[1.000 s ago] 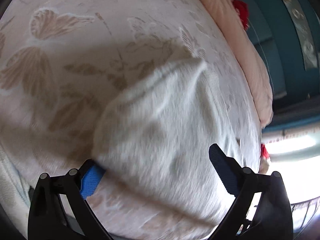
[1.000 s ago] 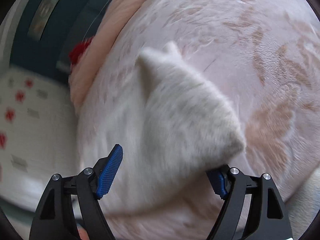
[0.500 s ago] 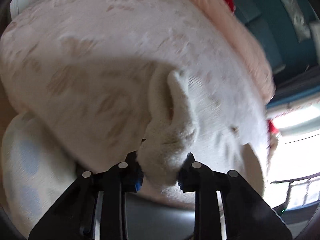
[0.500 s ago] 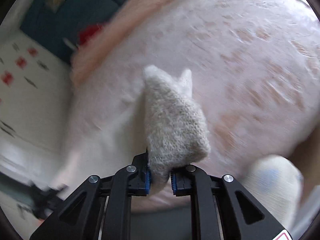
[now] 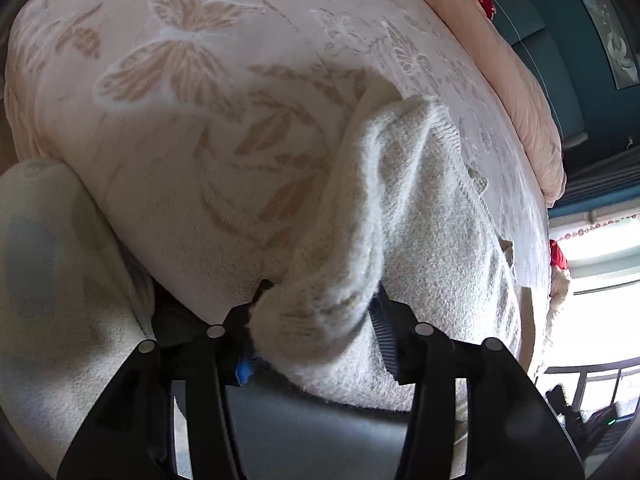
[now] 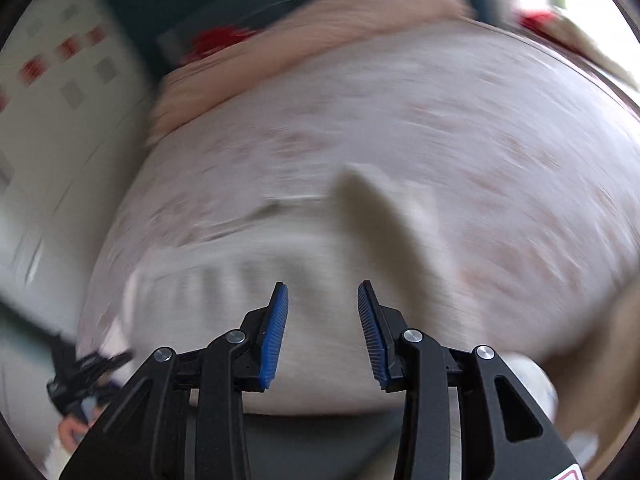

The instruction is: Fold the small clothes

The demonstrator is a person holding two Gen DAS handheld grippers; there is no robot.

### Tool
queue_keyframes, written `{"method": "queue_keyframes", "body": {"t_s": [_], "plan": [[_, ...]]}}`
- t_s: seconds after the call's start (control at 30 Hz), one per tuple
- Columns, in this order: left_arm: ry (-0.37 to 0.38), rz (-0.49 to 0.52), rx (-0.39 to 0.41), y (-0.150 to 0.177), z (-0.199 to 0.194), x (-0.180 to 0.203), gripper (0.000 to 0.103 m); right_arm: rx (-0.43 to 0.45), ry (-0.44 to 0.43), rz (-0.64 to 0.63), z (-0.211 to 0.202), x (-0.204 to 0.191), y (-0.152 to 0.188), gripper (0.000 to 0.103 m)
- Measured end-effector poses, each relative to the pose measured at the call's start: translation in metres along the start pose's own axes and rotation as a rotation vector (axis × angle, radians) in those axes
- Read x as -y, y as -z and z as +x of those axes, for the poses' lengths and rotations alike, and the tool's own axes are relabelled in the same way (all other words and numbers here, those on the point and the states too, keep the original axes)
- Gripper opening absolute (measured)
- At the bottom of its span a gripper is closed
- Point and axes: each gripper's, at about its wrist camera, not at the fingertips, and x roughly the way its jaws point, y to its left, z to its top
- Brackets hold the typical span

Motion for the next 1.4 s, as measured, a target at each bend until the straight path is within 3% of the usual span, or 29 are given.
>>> {"method": "queue_keyframes", "body": {"t_s": [0.03,0.1,0.13,0.23,0.33,0.43,0.5,0.57,0.63,0.7,0.73,0.77,0.83,0.93,1.03,1.13,1.27,1.33,1.4], "plan": [[0.000,0.006,0.005,0.001,0.000,0.000,0.048,-0.021,-0.021,-0.036,0.013,-0.015,-0.005,0.028],[-0.008,0.026,0.010,0.000,0.001,0.002,0.049,-0.087,-0.053,-0.123,0.051,-0.049,-0.011,0.004],[-0.010,0.034,0.012,0.000,0.002,0.002,0.049,-0.122,-0.054,-0.157,0.072,-0.066,-0.012,0.002],[0.000,0.033,0.010,-0.001,0.001,-0.001,0.049,-0.209,-0.048,-0.197,0.117,-0.101,-0.008,0.002],[0.015,0.026,0.008,-0.003,0.003,-0.004,0.051,-0.296,0.042,-0.278,0.170,-0.121,0.000,0.001],[0.033,0.018,0.004,-0.005,0.005,-0.004,0.058,-0.298,0.037,-0.250,0.166,-0.128,-0.006,0.002],[0.047,0.009,0.005,-0.007,0.007,-0.003,0.064,-0.271,-0.037,-0.199,0.151,-0.132,-0.017,0.002],[0.055,0.005,0.014,-0.008,0.009,0.000,0.070,-0.279,-0.032,-0.214,0.157,-0.140,-0.018,0.002],[0.047,0.009,0.029,-0.009,0.011,0.003,0.070,-0.348,0.012,-0.247,0.184,-0.144,-0.010,0.001],[0.042,0.037,0.049,-0.011,0.008,0.009,0.050,-0.329,-0.003,-0.231,0.197,-0.139,-0.006,0.001],[0.043,0.062,0.049,-0.015,0.006,0.014,0.029,-0.324,-0.008,-0.218,0.199,-0.137,-0.007,0.001],[0.049,0.071,0.048,-0.017,0.003,0.018,0.024,-0.327,-0.014,-0.200,0.199,-0.136,-0.010,0.001],[0.080,0.090,0.071,-0.022,-0.012,0.030,0.021,-0.334,-0.027,-0.198,0.197,-0.134,-0.013,0.001],[0.134,0.204,0.136,-0.020,-0.045,0.077,0.019,-0.312,-0.100,-0.158,0.176,-0.121,-0.020,0.001],[0.202,0.379,0.175,-0.002,-0.076,0.149,0.019,-0.242,-0.156,-0.088,0.138,-0.094,-0.024,0.003],[0.275,0.602,0.166,0.043,-0.087,0.231,0.019,-0.158,-0.186,0.001,0.085,-0.042,-0.021,0.005],[0.294,0.763,0.073,0.101,-0.048,0.288,0.020,-0.097,-0.106,0.071,0.032,0.027,-0.008,0.015],[0.241,0.817,-0.013,0.135,-0.003,0.300,0.023,-0.087,-0.068,0.115,0.012,0.064,0.002,0.020],[0.194,0.857,-0.043,0.158,0.024,0.296,0.028,-0.082,-0.047,0.160,-0.001,0.090,0.009,0.034]]}}
